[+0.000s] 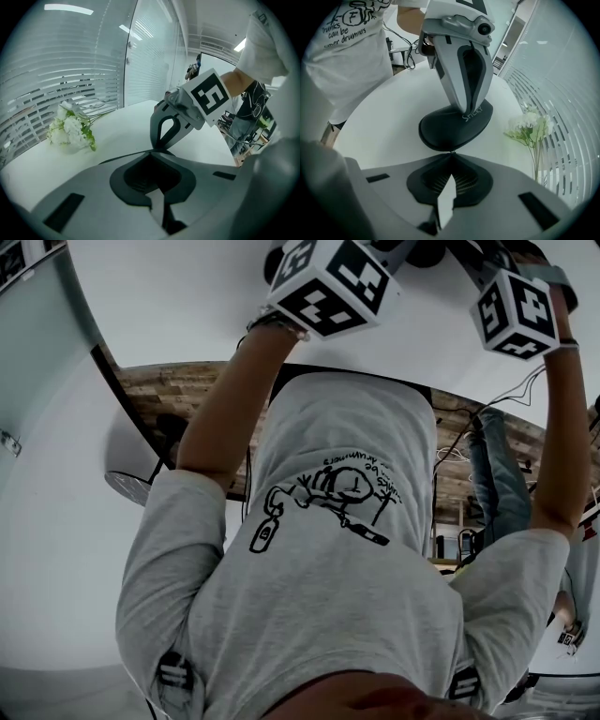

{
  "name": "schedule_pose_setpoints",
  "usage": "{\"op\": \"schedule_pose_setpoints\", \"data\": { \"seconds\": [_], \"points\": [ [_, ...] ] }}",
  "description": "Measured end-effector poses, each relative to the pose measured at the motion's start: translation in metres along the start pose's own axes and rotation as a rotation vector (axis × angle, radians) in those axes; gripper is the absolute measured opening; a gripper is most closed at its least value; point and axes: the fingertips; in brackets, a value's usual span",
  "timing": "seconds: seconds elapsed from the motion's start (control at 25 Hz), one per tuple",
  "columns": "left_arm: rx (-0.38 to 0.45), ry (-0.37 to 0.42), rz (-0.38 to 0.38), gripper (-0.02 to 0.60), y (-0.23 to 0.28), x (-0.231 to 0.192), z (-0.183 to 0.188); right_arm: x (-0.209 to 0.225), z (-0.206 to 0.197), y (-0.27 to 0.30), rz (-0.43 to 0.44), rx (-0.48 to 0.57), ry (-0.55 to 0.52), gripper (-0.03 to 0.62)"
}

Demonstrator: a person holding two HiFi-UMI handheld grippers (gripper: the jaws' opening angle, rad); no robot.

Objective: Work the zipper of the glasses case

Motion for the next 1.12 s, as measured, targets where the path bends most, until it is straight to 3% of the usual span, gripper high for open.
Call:
{"op": "schedule_pose_setpoints", "data": {
  "seconds": [0.28, 0.6, 1.12],
  "points": [
    [-0.007, 0.008, 0.002, 0.020, 0.012, 0.005, 0.010, -0.022, -0.017, -0.011, 0.030, 0.017, 0.089, 0.005],
    [0.003, 0.010, 0.013, 0.020, 0.006, 0.010, 0.007, -0.045, -0.004, -0.017, 0.023, 0.023, 0.226, 0.005],
    [0.007, 0.018, 0.023, 0.020, 0.012, 0.013, 0.007, -0.067, 0.015, -0.013, -0.029, 0.040, 0.660, 0.006]
  ]
}}
Point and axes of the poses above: the fingertips, and each gripper's own axes: y forward along the fingers, x to its right, z out of its top, and after that the axes turned 1 degree about y, right-handed
